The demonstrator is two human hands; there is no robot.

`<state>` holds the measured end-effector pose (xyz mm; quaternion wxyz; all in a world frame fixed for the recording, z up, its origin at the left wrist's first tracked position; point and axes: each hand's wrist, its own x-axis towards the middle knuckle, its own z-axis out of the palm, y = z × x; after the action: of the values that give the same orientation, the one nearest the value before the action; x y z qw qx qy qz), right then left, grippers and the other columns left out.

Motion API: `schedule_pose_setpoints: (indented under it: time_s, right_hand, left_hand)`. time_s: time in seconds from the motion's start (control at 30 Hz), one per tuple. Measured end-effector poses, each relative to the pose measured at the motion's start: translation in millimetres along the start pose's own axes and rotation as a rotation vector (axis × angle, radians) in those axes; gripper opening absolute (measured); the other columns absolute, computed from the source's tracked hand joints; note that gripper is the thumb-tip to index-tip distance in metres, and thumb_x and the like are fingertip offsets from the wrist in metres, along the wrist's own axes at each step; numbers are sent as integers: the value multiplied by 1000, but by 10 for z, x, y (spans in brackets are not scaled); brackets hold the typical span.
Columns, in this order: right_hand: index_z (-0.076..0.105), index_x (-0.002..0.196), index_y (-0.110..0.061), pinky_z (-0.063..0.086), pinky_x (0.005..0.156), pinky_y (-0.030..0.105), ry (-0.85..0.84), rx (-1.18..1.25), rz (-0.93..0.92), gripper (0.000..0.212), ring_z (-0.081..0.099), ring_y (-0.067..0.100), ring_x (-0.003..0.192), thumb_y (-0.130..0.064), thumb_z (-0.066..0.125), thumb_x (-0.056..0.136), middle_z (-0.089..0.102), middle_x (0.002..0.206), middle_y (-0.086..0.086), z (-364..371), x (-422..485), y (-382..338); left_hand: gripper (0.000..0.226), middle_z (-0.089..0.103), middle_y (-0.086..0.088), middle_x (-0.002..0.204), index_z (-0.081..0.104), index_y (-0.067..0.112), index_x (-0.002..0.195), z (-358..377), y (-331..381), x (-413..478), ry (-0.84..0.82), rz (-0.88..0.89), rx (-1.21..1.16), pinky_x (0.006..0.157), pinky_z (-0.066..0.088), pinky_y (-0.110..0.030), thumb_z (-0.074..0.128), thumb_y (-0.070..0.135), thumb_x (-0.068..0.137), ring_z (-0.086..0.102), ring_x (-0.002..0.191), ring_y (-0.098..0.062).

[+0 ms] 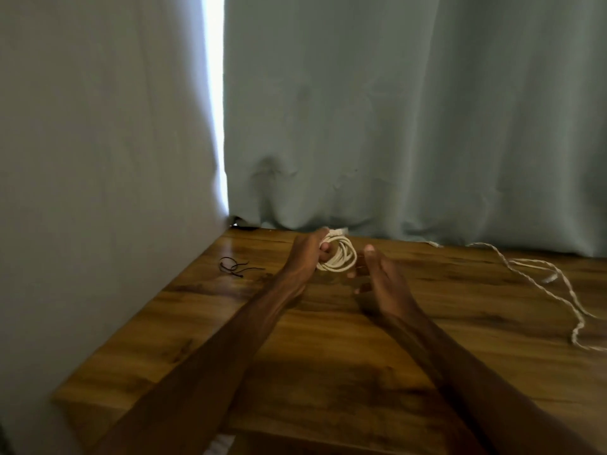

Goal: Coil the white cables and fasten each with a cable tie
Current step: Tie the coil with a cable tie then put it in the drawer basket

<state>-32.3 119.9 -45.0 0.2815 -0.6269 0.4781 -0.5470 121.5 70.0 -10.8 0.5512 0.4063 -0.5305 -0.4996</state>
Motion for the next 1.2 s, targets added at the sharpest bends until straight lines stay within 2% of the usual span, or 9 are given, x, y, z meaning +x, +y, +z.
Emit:
schedule_pose_setpoints:
  time_s: [0.1,0.2,0.27,0.47,0.6,0.83,0.97,1.1,1.2]
  right_hand:
    - [68,114,-22,53,78,28,-129,-206,-3,17,68,13,96,-25,54,105,72,103,-3,324,57,-62]
    - [65,117,-21,52,72,18,-277,-348,-50,20,66,10,94,-15,63,98,68,102,-8,721,89,-266]
    - [66,112,-18,54,67,20,-360,-415,-100,17,67,10,86,-13,65,96,69,99,-3,982,139,-381]
    - [58,135,-14,48,101,37,-463,-694,-293,44,55,24,119,-11,63,92,60,128,9,1637,459,-352]
    - [68,110,-19,52,79,39,-438,-842,-331,22,62,25,99,-10,59,91,64,104,6,1862,666,-236]
    - [73,88,-22,56,73,41,-390,-824,-389,11,62,18,83,-18,65,93,68,90,-1,1729,669,-73]
    - [78,97,-22,56,77,36,-376,-758,-401,16,63,12,85,-15,64,96,74,96,-5,1453,560,-72]
    - [79,107,-21,49,75,16,-361,-605,-406,18,63,5,89,-13,66,97,74,103,-9,1273,482,-73]
    - [78,112,-22,51,82,21,-456,-604,-416,22,63,4,94,-13,67,96,75,109,-7,1261,463,-61]
  left_hand:
    - [49,36,9,33,43,14,57,-530,95,43,124,16,11,31,23,-15,46,21,106,31,27,0]
    - [50,38,9,36,51,15,55,-1038,124,170,212,19,-109,30,22,-13,47,18,105,32,26,-1]
    - [38,44,9,41,58,10,67,-1313,139,220,297,36,-177,32,25,-13,48,16,103,36,28,-1]
    - [38,38,12,42,52,20,67,-1814,101,287,337,59,-273,34,27,-15,44,23,103,34,32,-2]
    - [22,34,14,45,58,23,82,-1915,73,301,293,52,-331,34,23,-16,47,29,100,30,33,-1]
    - [43,35,13,40,42,25,59,-1879,47,272,329,-18,-283,35,25,-13,43,30,102,35,32,-3]
    - [42,39,14,40,42,24,60,-1847,62,207,339,-5,-222,36,27,-11,39,29,102,39,33,-2]
    - [42,37,14,40,41,24,60,-1802,74,179,339,-7,-199,35,25,-13,38,28,102,37,32,-2]
    - [42,38,14,39,42,23,61,-1776,70,162,335,-8,-178,35,25,-13,36,27,103,37,32,-1]
